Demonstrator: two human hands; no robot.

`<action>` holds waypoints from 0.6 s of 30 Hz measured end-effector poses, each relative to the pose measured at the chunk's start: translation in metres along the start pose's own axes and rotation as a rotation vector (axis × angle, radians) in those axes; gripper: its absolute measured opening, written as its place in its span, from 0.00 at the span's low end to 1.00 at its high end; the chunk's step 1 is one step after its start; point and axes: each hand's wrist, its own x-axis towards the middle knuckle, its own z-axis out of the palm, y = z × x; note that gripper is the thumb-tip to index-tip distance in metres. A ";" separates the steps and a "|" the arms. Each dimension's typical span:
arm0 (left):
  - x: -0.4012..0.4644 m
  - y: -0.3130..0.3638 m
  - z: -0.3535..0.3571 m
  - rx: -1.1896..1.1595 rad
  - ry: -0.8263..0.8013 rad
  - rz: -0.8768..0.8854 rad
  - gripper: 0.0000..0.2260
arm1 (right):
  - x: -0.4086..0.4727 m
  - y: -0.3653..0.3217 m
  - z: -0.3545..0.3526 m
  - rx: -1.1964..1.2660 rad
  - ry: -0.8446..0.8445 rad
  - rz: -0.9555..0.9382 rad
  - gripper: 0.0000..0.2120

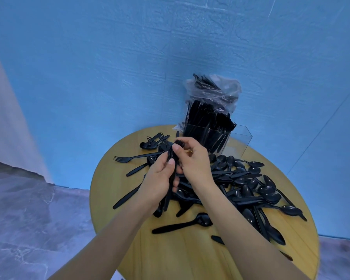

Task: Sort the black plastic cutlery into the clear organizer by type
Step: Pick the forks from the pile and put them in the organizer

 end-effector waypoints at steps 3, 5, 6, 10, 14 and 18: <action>-0.004 -0.006 -0.016 0.006 0.016 -0.036 0.10 | 0.002 0.004 0.010 -0.111 -0.081 -0.064 0.06; -0.004 -0.009 -0.029 0.050 0.041 -0.054 0.07 | 0.007 0.006 0.017 -0.198 -0.123 -0.089 0.07; -0.003 -0.011 -0.037 0.073 0.066 -0.053 0.07 | 0.011 0.006 0.020 -0.242 -0.147 -0.090 0.09; 0.009 -0.016 -0.069 0.112 0.248 -0.070 0.09 | 0.034 0.010 0.037 -0.448 -0.199 -0.097 0.11; 0.021 -0.026 -0.088 0.137 0.367 -0.085 0.10 | 0.060 0.024 0.057 -0.660 -0.287 -0.121 0.12; 0.026 -0.032 -0.093 0.126 0.391 -0.081 0.10 | 0.076 0.039 0.079 -0.826 -0.375 -0.136 0.13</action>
